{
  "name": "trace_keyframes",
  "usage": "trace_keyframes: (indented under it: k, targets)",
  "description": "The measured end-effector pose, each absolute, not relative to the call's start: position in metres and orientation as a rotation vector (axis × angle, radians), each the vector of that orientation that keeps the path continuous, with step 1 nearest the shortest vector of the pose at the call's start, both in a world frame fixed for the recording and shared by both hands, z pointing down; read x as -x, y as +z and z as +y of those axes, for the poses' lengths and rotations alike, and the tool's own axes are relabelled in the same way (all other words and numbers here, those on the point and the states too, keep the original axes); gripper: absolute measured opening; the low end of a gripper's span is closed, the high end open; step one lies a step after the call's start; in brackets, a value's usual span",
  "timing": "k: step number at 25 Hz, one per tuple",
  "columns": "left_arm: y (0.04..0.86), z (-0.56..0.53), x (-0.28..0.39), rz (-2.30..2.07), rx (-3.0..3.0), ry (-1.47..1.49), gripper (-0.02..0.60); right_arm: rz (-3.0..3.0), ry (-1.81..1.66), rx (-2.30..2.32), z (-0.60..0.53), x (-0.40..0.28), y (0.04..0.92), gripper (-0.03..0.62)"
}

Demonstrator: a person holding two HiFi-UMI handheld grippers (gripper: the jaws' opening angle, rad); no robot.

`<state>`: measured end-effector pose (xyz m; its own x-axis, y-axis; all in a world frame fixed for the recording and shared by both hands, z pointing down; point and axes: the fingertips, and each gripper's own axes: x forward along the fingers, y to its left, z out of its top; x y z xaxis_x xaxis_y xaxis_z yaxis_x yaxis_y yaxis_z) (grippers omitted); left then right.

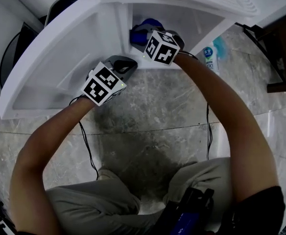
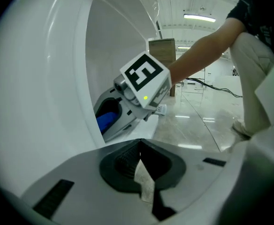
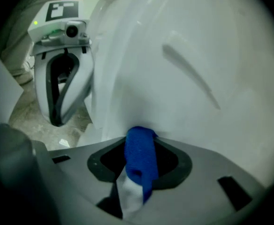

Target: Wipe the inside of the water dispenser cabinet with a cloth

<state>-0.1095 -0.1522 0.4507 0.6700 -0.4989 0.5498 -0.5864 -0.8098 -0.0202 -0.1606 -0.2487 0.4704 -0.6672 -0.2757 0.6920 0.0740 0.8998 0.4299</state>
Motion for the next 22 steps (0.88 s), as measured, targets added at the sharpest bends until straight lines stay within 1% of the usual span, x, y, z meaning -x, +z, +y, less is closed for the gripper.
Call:
trace_keyframes:
  k: [3, 6, 12, 16, 22]
  targets:
    - [0.446, -0.155, 0.107, -0.898, -2.738, 0.835, 0.006, -2.385, -0.432, -0.222, -0.241, 0.151, 0.443, 0.120]
    - [0.443, -0.154, 0.105, -0.898, -2.747, 0.856, 0.006, -2.536, -0.328, -0.452, -0.259, 0.136, 0.395, 0.121]
    - [0.439, -0.154, 0.096, -0.885, -2.775, 0.905, 0.006, -2.775, -0.261, -0.901, -0.293, 0.125, 0.292, 0.121]
    - [0.428, -0.154, 0.083, -0.871, -2.806, 0.899, 0.006, -2.869, -0.263, -1.021, -0.280, 0.125, 0.265, 0.121]
    - [0.420, -0.151, 0.077, -0.866, -2.822, 0.890, 0.006, -3.065, -0.160, -1.175, -0.262, 0.132, 0.233, 0.121]
